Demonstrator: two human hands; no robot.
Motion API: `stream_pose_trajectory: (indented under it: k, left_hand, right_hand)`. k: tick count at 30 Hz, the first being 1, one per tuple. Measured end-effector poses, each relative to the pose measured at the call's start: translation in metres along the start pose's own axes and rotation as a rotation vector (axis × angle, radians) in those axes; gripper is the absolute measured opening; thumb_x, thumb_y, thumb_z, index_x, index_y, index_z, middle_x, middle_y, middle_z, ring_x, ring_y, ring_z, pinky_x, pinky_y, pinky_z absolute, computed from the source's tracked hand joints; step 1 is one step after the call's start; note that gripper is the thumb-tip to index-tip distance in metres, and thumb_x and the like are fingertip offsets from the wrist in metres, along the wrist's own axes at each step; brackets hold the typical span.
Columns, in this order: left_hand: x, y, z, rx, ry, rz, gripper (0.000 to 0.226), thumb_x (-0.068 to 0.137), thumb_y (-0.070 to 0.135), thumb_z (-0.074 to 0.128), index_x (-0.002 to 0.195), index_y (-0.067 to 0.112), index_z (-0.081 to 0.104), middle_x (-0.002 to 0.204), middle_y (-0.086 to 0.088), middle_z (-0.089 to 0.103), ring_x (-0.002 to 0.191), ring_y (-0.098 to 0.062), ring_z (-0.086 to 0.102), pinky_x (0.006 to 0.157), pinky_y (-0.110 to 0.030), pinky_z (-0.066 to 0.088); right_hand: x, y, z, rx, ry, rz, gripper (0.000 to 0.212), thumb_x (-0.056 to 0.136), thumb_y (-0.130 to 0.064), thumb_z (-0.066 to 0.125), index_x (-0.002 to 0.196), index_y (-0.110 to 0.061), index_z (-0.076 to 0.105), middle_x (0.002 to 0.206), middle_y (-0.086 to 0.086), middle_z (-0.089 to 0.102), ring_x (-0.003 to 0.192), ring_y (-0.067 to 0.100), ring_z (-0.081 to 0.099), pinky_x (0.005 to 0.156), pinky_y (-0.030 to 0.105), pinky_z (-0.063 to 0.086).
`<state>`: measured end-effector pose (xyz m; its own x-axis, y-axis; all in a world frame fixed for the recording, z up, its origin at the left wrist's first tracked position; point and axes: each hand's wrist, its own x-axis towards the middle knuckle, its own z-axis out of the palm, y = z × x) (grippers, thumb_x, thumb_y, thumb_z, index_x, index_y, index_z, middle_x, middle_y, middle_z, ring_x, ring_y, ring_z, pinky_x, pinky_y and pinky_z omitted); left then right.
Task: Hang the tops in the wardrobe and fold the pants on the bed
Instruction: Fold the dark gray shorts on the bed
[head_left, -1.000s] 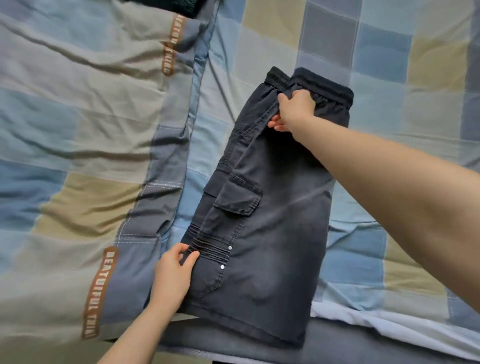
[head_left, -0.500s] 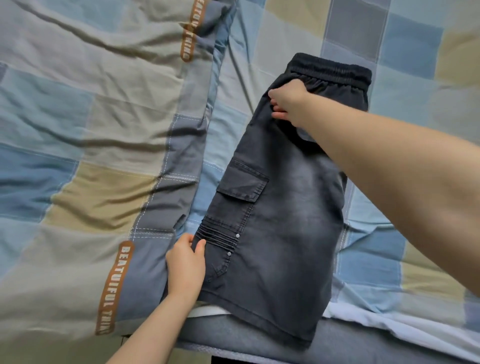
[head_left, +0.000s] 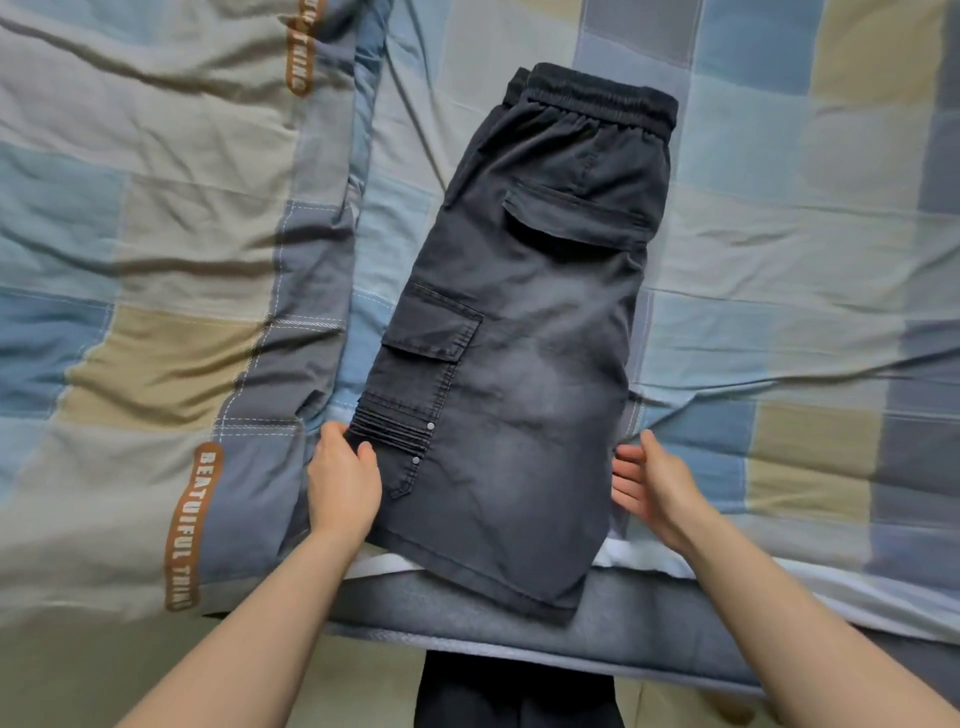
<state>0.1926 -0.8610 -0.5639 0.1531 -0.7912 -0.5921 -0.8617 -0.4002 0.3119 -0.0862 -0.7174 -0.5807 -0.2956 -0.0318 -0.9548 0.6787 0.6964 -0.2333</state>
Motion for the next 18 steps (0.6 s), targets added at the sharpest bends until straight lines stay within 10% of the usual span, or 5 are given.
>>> stream_pose_trajectory:
  k: [5, 8, 13, 18]
  left_hand:
    - [0.007, -0.011, -0.010, 0.006, -0.101, -0.006, 0.021, 0.099, 0.024, 0.048, 0.114, 0.009, 0.048, 0.114, -0.016, 0.060, 0.108, -0.038, 0.054, 0.090, -0.047, 0.044]
    - [0.008, -0.014, -0.013, -0.107, -0.195, 0.007, 0.016, 0.100, 0.024, 0.048, 0.110, 0.012, 0.048, 0.110, -0.008, 0.059, 0.107, -0.032, 0.056, 0.096, -0.049, 0.044]
    - [-0.008, -0.009, -0.018, -0.567, -0.352, -0.166, 0.004, 0.098, 0.017, 0.056, 0.101, 0.014, 0.057, 0.090, -0.012, 0.071, 0.068, -0.019, 0.070, 0.057, -0.029, 0.056]
    - [-0.031, -0.023, -0.007, -0.514, -0.582, -0.104, 0.006, 0.095, 0.013, 0.061, 0.101, 0.011, 0.059, 0.083, -0.010, 0.075, 0.078, -0.022, 0.072, 0.066, -0.027, 0.056]
  right_hand:
    - [-0.002, -0.024, 0.024, 0.057, -0.341, 0.133, 0.061, 0.088, -0.070, 0.042, 0.108, -0.019, 0.070, 0.102, 0.005, 0.074, 0.094, 0.023, 0.070, 0.083, 0.039, 0.055]
    - [-0.015, -0.039, 0.026, 0.018, -0.444, 0.061, 0.038, 0.088, -0.054, 0.060, 0.101, -0.021, 0.073, 0.100, 0.001, 0.074, 0.089, 0.016, 0.071, 0.067, 0.029, 0.057]
    - [-0.029, -0.046, -0.010, 0.317, -0.113, -0.251, 0.023, 0.094, -0.026, 0.060, 0.101, -0.005, 0.067, 0.092, 0.009, 0.073, 0.082, 0.021, 0.068, 0.074, 0.032, 0.056]
    - [-0.022, -0.046, -0.077, 0.169, 0.207, -0.504, 0.023, 0.097, -0.019, 0.054, 0.076, -0.013, 0.062, 0.055, -0.002, 0.052, 0.051, 0.009, 0.045, 0.045, 0.018, 0.038]
